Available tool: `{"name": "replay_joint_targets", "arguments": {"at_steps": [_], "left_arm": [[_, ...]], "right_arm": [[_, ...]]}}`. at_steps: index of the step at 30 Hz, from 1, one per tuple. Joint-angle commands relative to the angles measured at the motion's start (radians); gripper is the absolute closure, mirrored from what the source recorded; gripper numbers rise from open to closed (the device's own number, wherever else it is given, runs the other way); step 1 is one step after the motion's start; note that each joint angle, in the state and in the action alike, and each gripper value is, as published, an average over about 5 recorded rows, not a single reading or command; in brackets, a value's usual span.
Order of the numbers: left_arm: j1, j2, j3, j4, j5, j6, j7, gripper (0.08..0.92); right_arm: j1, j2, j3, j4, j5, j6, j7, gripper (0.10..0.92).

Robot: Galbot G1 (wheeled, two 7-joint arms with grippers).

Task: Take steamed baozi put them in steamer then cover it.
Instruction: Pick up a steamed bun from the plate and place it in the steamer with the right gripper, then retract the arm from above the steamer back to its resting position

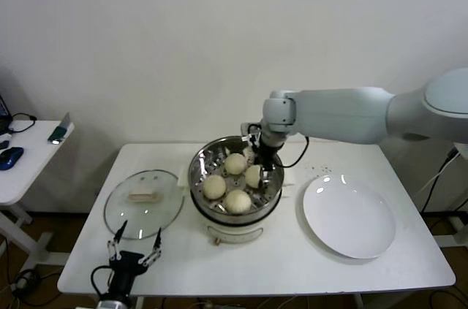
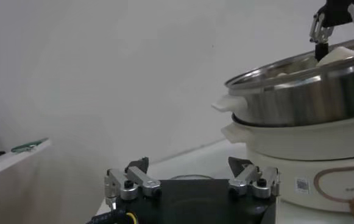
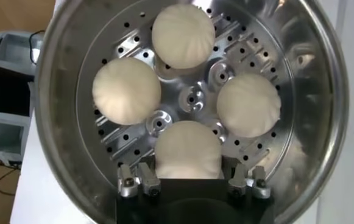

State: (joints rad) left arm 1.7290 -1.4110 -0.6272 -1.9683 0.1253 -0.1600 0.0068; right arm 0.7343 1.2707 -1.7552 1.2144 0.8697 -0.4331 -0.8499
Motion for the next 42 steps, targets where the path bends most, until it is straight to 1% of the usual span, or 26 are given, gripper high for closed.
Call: {"name": "replay_joint_targets", "arguments": {"at_steps": [1, 3, 6, 9, 15, 21, 26, 31, 37, 42], "left_arm": [[0.0, 0.001, -0.002, 0.002, 0.001, -0.001, 0.0, 0.177], [-0.002, 0.002, -0.003, 0.002, 0.002, 0.0, 0.0, 0.177], [-0.003, 0.003, -0.004, 0.003, 0.003, 0.001, 0.0, 0.177], [-0.004, 0.002, -0.003, 0.002, 0.006, 0.003, 0.0, 0.177], [-0.01, 0.002, -0.002, 0.003, 0.009, 0.007, 0.0, 0.177], [-0.02, 0.003, -0.005, 0.008, 0.011, 0.011, -0.002, 0.177], [-0.025, 0.002, -0.013, 0.014, 0.016, 0.013, -0.007, 0.177], [-0.026, 0.0, -0.019, 0.011, 0.022, 0.016, -0.012, 0.177], [-0.03, -0.004, -0.02, -0.001, 0.037, 0.025, -0.019, 0.177], [-0.033, -0.007, -0.02, -0.008, 0.055, 0.035, -0.021, 0.177]], "right_arm": [[-0.043, 0.021, -0.003, -0.023, -0.013, -0.001, 0.01, 0.325], [-0.043, 0.015, 0.002, -0.02, -0.013, 0.001, 0.006, 0.304], [-0.033, -0.001, 0.011, -0.012, -0.014, 0.005, -0.007, 0.244], [-0.006, -0.026, 0.018, -0.004, -0.017, 0.014, -0.025, 0.209], [0.074, -0.119, 0.03, 0.036, -0.034, 0.053, -0.081, 0.203], [0.106, -0.249, 0.134, 0.049, -0.045, 0.122, -0.08, 0.203], [0.085, -0.357, 0.247, 0.054, -0.021, 0.228, 0.0, 0.203], [0.006, -0.489, 0.342, 0.102, -0.029, 0.322, 0.111, 0.203], [-0.3, -0.663, 0.665, 0.157, -0.075, 0.429, 0.29, 0.203], [-0.627, -0.754, 1.007, 0.184, -0.129, 0.506, 0.381, 0.203]]}}
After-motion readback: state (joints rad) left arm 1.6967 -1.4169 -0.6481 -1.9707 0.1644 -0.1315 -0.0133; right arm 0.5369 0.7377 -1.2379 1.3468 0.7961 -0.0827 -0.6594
